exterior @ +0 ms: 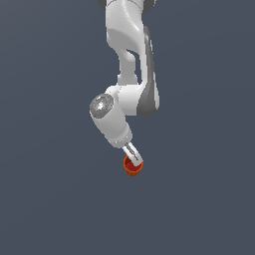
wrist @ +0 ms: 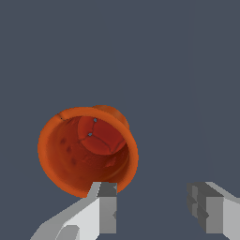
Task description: Pick up the object and move it to a goal position.
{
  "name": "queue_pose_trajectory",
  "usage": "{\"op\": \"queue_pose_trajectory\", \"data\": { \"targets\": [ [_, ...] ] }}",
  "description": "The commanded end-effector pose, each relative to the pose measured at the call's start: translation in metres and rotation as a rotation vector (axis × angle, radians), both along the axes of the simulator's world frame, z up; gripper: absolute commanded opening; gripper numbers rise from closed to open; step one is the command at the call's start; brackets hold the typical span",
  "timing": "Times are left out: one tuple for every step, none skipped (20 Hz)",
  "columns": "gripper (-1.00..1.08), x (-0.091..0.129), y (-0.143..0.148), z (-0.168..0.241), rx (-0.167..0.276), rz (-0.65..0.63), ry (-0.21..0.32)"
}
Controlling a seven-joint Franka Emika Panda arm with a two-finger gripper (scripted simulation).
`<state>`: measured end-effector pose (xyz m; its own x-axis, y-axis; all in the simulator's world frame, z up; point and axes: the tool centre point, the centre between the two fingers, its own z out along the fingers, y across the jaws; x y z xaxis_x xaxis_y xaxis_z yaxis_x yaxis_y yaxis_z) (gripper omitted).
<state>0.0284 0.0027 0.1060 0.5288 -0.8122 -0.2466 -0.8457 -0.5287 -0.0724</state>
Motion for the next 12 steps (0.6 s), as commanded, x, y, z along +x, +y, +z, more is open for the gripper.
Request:
{"op": "queue_pose_trajectory", "data": {
  "targets": [
    [0.28, 0.0031, 0.0019, -0.0028, 0.013, -0.062, 0.014],
    [0.28, 0.0041, 0.0025, -0.0037, 0.018, -0.082, 0.019],
    [0.28, 0.0050, 0.0030, -0.0045, 0.022, -0.100, 0.023],
    [0.28, 0.0058, 0.0035, -0.0053, 0.025, -0.116, 0.028],
    [0.28, 0.0065, 0.0040, -0.0060, 0.029, -0.131, 0.031],
    [0.28, 0.0071, 0.0044, -0.0066, 0.031, -0.144, 0.034],
    [0.28, 0.0077, 0.0047, -0.0071, 0.034, -0.155, 0.037],
    [0.28, 0.0082, 0.0050, -0.0076, 0.036, -0.164, 0.040],
    [0.28, 0.0085, 0.0052, -0.0080, 0.038, -0.172, 0.042],
    [0.28, 0.0088, 0.0054, -0.0082, 0.039, -0.178, 0.043],
    [0.28, 0.0091, 0.0056, -0.0084, 0.040, -0.182, 0.045],
    [0.28, 0.0092, 0.0057, -0.0086, 0.041, -0.185, 0.045]
  ]
}}
